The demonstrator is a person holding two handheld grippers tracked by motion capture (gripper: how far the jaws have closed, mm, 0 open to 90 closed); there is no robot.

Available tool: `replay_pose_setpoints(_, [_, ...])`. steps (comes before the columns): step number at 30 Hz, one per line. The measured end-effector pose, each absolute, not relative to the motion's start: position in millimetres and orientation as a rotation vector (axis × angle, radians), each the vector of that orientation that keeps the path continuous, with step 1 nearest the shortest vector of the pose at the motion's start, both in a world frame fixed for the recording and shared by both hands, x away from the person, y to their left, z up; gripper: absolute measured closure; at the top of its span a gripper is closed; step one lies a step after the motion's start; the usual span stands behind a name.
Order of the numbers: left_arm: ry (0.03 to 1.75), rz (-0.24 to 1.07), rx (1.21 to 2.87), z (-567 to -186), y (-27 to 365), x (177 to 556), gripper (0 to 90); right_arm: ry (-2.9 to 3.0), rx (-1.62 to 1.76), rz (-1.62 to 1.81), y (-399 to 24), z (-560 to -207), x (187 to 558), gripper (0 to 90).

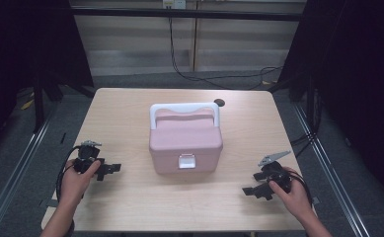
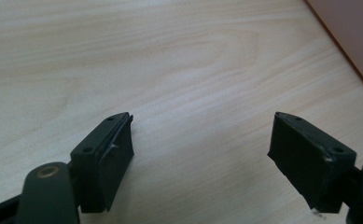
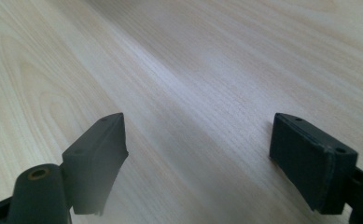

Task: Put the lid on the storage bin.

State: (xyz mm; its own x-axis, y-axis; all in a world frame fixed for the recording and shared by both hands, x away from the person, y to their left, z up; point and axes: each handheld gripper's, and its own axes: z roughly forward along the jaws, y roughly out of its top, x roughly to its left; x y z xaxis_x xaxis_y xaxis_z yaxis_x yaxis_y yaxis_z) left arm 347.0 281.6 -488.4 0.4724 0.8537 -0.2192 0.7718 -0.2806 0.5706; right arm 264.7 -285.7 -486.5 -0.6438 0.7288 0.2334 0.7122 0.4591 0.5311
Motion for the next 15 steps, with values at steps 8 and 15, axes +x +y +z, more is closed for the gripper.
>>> replay_pose_setpoints(8, [1.276,0.212,2.118,-492,281,341,18.3,2.636,1.251,0.982,-284,-491,261,15.9])
replay_pose_setpoints(15, [1.213,0.281,2.125,-497,280,335,15.9,2.582,1.202,1.024,-286,-496,254,15.6])
